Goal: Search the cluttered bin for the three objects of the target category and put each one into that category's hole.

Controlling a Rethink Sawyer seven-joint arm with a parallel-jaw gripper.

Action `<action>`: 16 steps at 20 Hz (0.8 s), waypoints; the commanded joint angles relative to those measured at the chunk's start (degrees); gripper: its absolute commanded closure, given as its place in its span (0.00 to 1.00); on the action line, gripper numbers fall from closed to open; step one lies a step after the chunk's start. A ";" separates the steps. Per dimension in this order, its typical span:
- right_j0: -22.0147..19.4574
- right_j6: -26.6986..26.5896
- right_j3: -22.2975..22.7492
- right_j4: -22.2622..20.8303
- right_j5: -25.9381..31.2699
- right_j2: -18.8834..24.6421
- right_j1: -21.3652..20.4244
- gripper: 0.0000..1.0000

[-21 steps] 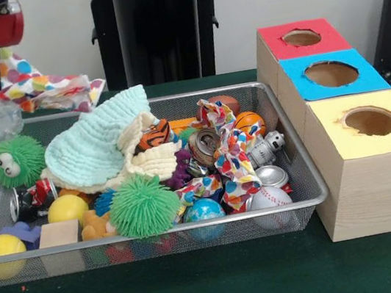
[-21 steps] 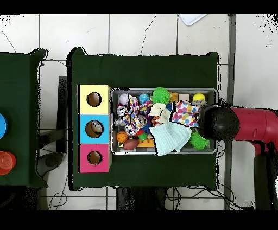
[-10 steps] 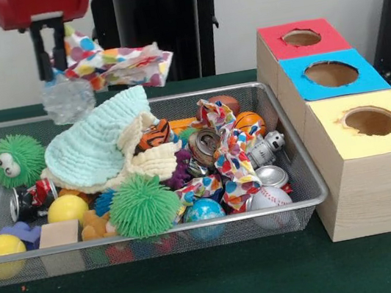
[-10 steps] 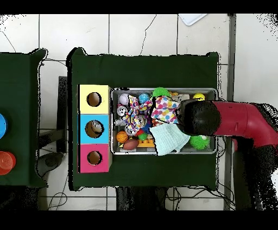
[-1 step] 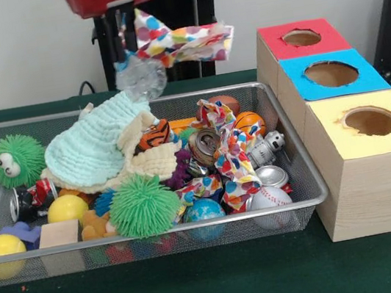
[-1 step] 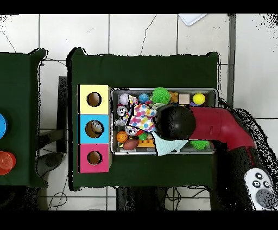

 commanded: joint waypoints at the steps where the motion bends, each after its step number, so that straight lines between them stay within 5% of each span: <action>1: 5.31 20.64 11.39 6.15 1.67 -6.53 -5.35 1.00; 10: 17.72 32.09 12.14 12.07 0.24 -12.25 -5.12 1.00; 16: 25.18 39.97 5.23 15.44 0.78 -13.21 -0.05 1.00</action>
